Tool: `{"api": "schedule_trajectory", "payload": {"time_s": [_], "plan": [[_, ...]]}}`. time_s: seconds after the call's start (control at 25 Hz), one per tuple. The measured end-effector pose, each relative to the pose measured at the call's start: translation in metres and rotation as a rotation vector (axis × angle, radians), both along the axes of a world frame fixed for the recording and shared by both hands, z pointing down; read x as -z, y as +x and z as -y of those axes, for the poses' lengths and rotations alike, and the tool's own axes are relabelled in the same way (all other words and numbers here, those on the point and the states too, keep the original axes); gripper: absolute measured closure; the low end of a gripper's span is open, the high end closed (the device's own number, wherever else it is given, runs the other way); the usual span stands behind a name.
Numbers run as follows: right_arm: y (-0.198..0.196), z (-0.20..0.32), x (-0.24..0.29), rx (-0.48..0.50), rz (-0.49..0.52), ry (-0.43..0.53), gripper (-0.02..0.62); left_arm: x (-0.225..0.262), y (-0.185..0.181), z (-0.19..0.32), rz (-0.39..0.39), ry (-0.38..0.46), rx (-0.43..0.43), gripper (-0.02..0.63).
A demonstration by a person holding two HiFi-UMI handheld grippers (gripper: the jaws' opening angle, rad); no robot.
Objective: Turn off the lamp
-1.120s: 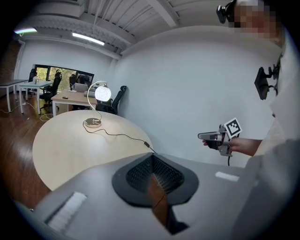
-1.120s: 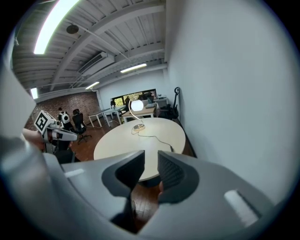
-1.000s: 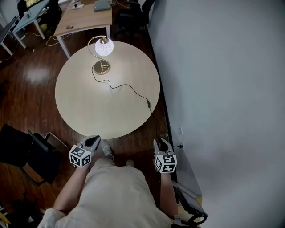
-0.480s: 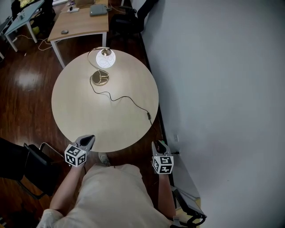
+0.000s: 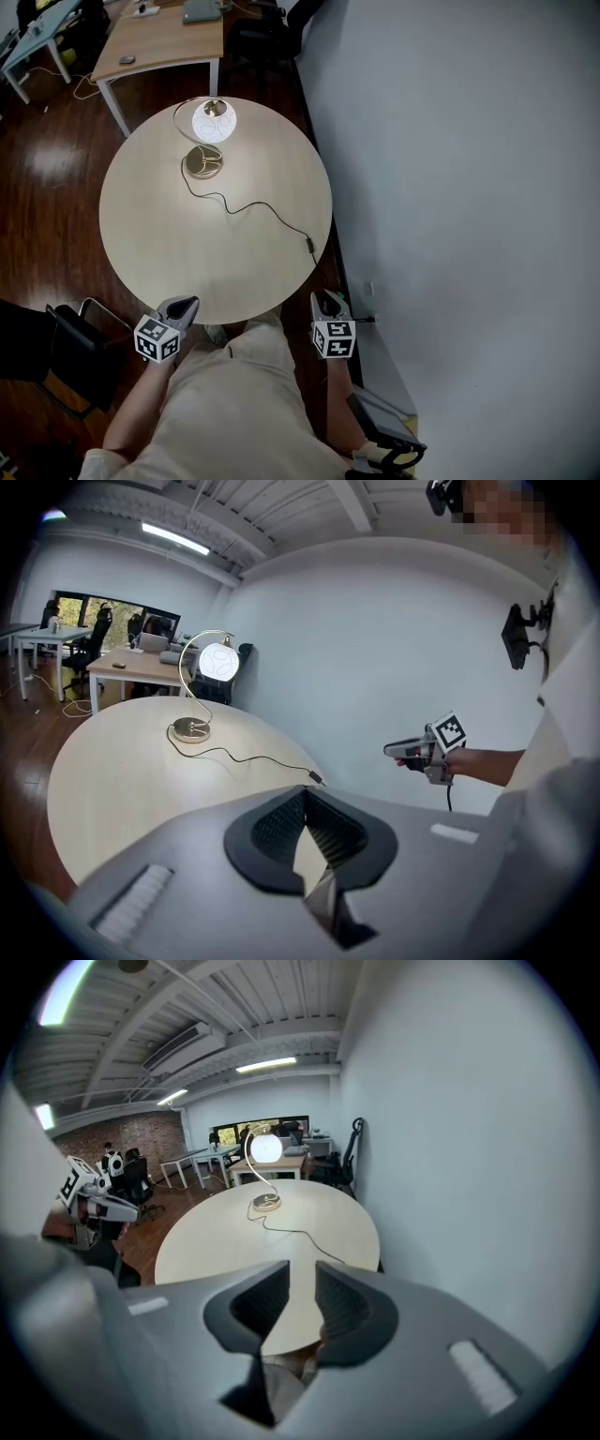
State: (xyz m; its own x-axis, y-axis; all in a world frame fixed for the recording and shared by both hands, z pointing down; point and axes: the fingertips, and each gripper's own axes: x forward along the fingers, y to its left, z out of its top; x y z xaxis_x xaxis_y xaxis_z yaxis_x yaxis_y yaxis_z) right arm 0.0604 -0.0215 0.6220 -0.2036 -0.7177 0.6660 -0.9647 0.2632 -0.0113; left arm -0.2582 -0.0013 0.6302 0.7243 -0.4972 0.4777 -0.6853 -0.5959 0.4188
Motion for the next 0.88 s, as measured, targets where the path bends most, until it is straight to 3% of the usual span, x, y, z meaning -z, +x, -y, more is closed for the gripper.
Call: {"api": "schedule_trajectory", "payload": {"time_s": [0.28, 0.52, 0.88], "plan": [[0.031, 0.031, -0.044, 0.005, 0.038, -0.094, 0.508, 0.0, 0.026, 0.008, 0.048, -0.068, 0.049, 0.621], [0.065, 0.062, -0.087, 0.011, 0.049, -0.184, 0.508, 0.01, 0.077, 0.031, 0.05, -0.079, 0.038, 0.621], [0.075, 0.098, -0.138, 0.09, 0.082, -0.264, 0.494, 0.006, 0.131, 0.048, 0.048, -0.142, 0.048, 0.62]]}}
